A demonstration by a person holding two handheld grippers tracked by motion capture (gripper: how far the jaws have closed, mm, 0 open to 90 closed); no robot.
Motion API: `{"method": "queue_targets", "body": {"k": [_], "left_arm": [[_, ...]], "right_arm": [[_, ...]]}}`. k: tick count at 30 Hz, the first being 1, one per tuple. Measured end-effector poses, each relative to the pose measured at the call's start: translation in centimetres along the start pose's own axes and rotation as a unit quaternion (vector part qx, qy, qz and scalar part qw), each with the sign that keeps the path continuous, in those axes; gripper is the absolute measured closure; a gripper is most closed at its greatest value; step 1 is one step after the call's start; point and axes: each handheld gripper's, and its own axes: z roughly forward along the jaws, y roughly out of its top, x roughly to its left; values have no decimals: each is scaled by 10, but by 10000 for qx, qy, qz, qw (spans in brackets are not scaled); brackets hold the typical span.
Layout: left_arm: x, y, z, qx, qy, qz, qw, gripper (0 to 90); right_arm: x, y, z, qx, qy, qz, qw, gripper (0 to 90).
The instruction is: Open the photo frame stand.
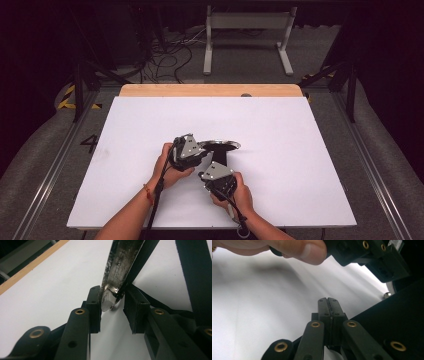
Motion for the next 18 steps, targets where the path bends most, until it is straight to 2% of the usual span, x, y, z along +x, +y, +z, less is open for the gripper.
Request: {"method": "queue_targets", "body": {"k": [7,9,13,15,18], "left_arm": [[-1,1,-2,99,35,89,9999,695],[-1,1,-3,164,33,178,9997,707],[-2,2,-4,175,61,202,9996,713],[-2,2,-4,166,56,186,9997,713],[-2,1,-3,155,63,170,9997,712]], "right_arm": [[1,-1,-2,54,-67,-25,10000,900],[1,-1,-2,76,-54,11,10000,900],[2,-2,-1,84,-28,59,9999,900],[3,-2,-1,0,37,54,10000,900],[7,1,0,-96,-33,-94,9999,897]]}}
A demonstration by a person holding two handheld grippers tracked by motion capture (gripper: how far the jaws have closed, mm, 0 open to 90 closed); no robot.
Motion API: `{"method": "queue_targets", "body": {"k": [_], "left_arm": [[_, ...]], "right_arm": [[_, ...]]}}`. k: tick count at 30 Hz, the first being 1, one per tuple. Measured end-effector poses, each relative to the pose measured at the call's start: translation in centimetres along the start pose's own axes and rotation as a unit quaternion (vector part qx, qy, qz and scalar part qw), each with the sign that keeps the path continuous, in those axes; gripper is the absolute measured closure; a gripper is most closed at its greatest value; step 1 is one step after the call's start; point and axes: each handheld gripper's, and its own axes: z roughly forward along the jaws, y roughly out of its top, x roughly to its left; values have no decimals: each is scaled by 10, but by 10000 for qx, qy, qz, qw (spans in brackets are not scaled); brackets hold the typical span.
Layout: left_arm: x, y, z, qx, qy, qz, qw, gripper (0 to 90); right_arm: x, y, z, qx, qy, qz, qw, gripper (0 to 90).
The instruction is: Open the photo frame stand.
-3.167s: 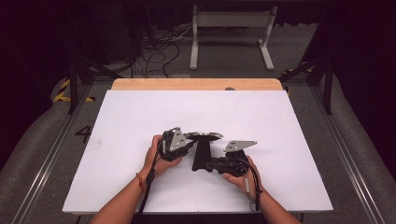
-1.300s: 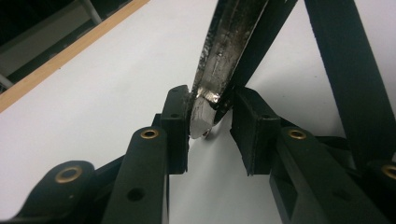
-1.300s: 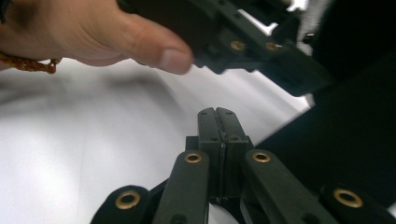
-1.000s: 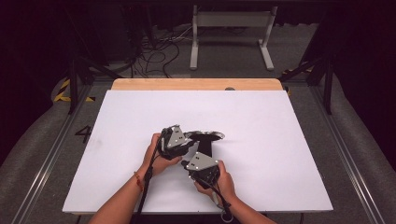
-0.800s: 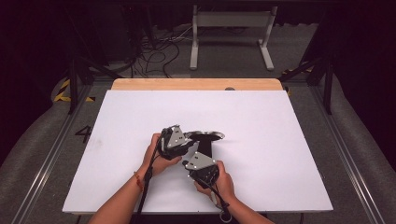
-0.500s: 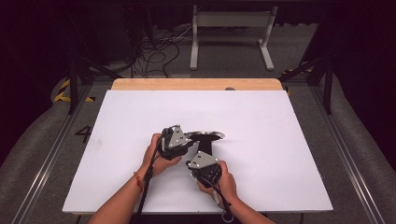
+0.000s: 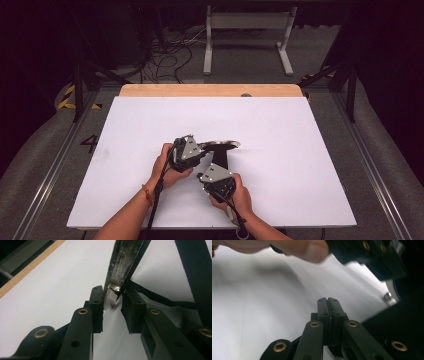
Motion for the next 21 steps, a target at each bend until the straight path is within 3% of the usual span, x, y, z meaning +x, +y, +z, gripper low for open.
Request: {"method": "queue_targets", "body": {"k": [3,9,21], "left_arm": [[0,0,0,-2,3,-6,10000,712],[1,-1,-1,8,-20,-40,10000,714],[-2,-1,-3,92,-36,110,9999,756]], "right_arm": [[4,3,4,-26,-141,-122,9998,899],[0,1,10,109,-365,43,9993,900],[-4,-4,4,219,-327,86,9992,900]]}}
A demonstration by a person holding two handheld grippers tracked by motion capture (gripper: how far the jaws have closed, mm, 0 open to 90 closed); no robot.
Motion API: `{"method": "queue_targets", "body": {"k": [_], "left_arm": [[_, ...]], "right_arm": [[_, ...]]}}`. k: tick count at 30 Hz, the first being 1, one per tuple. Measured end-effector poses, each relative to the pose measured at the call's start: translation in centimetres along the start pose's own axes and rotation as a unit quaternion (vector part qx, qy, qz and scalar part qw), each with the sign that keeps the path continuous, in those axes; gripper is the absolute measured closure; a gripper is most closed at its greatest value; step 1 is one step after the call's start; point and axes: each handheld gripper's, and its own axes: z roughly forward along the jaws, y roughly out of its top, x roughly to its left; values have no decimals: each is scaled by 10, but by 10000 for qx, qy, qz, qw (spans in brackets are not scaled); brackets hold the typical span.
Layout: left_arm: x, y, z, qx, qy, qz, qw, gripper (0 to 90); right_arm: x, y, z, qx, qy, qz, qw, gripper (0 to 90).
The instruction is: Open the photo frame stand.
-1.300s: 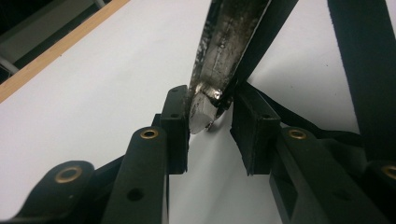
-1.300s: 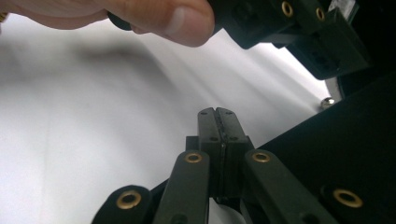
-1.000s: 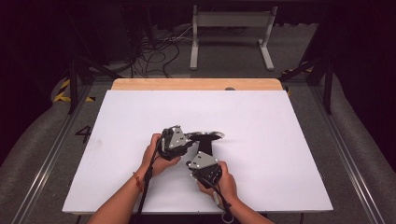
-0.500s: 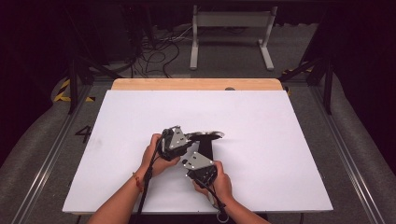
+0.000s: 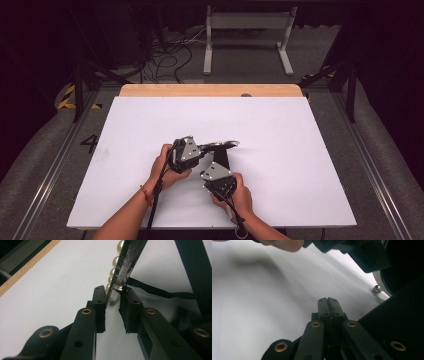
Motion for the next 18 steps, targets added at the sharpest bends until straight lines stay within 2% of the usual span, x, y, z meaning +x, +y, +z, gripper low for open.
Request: {"method": "queue_targets", "body": {"k": [18], "left_arm": [[-2,1,-3,-1,5,106,9999,786]], "right_arm": [[-9,-7,-11,-10,133,106,9999,900]]}}
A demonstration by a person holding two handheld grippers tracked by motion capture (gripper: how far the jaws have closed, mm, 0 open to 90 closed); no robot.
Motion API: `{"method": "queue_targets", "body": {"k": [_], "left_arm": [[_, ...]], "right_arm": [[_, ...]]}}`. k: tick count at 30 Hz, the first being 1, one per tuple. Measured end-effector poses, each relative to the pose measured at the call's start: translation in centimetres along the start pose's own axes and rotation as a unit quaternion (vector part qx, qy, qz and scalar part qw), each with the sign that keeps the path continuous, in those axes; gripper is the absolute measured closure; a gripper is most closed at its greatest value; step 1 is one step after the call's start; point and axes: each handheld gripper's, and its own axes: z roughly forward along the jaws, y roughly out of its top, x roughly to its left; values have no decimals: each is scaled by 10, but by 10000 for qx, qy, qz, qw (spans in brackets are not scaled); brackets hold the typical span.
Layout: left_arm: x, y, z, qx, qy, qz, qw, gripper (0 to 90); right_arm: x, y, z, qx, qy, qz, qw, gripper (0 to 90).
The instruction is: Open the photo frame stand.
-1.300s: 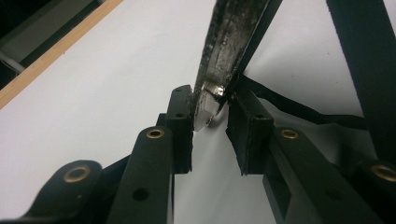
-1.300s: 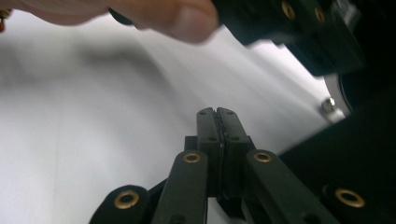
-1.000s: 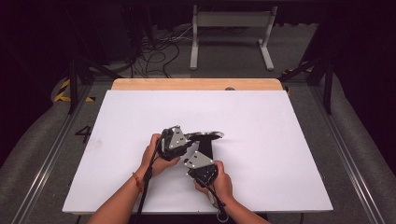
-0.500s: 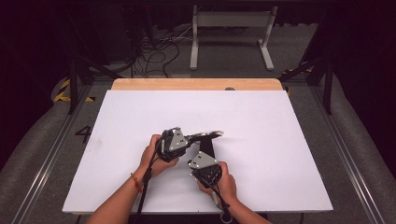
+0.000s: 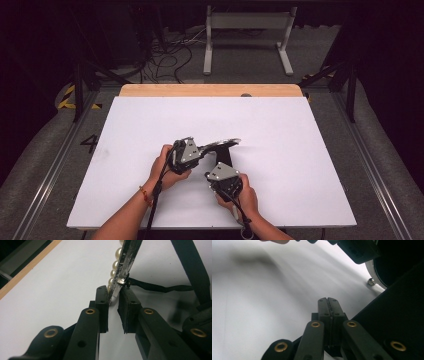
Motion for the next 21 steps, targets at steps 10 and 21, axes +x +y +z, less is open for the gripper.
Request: {"method": "queue_targets", "body": {"k": [10,21], "left_arm": [[0,-1,1,-52,-21,-43,10000,788],[0,-2,0,-44,-44,6,10000,792]], "right_arm": [[-2,-1,0,-27,67,65,10000,900],[-2,-1,0,-48,69,107,9999,900]]}}
